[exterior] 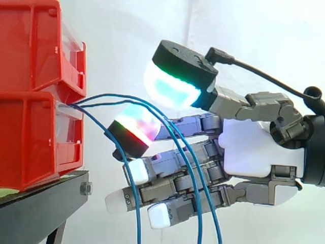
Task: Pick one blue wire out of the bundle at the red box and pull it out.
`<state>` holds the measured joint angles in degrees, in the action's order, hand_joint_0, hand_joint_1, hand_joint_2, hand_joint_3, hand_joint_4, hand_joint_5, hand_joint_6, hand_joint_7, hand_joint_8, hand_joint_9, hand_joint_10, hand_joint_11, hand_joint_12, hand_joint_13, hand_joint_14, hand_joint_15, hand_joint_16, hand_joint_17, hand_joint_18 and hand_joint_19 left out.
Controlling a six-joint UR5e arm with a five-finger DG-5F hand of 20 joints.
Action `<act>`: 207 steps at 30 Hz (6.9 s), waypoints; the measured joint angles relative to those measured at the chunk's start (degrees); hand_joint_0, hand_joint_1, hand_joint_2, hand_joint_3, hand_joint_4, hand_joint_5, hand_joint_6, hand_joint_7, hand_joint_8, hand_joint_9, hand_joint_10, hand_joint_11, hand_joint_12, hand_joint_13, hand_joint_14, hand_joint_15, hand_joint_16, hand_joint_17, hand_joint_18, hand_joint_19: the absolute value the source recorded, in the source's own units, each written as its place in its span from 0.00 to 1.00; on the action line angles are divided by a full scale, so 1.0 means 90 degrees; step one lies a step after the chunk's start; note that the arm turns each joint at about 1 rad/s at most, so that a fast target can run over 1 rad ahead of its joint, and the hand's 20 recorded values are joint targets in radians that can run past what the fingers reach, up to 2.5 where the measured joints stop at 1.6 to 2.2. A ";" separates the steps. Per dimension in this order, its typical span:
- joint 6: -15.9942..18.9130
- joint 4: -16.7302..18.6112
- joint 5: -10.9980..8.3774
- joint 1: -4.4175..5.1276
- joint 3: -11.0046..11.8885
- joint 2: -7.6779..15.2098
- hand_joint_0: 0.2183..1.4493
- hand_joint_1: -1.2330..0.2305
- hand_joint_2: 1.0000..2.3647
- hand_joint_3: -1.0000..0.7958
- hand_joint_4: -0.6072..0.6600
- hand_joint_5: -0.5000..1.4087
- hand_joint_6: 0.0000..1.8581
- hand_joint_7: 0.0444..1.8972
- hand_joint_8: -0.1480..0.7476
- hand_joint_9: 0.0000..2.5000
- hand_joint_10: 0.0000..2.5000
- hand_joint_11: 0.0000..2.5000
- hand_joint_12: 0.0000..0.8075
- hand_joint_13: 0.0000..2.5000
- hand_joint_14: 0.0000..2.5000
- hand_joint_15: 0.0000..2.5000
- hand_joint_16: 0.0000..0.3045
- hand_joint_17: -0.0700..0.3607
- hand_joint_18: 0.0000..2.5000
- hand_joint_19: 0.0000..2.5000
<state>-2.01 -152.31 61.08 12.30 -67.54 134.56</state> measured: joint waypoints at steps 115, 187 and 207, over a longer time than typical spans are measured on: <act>0.0006 -0.0284 0.0083 -0.0014 0.0083 -0.0084 0.31 0.30 0.00 0.61 0.44 0.20 0.50 0.64 0.64 0.38 0.01 0.23 0.64 0.27 0.00 0.10 0.24 0.54 0.35 0.15; -0.0236 -0.2080 -0.0298 0.0053 -0.0757 -0.1230 0.31 0.30 0.00 0.61 0.45 0.20 0.50 0.63 0.66 0.41 0.01 0.26 0.65 0.27 0.00 0.10 0.24 0.55 0.35 0.15; -0.0236 -0.2080 -0.0298 0.0053 -0.0757 -0.1230 0.31 0.31 0.00 0.61 0.46 0.20 0.50 0.63 0.66 0.41 0.01 0.27 0.65 0.28 0.00 0.10 0.24 0.55 0.35 0.15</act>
<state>-4.13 -171.04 58.40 12.78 -74.35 123.49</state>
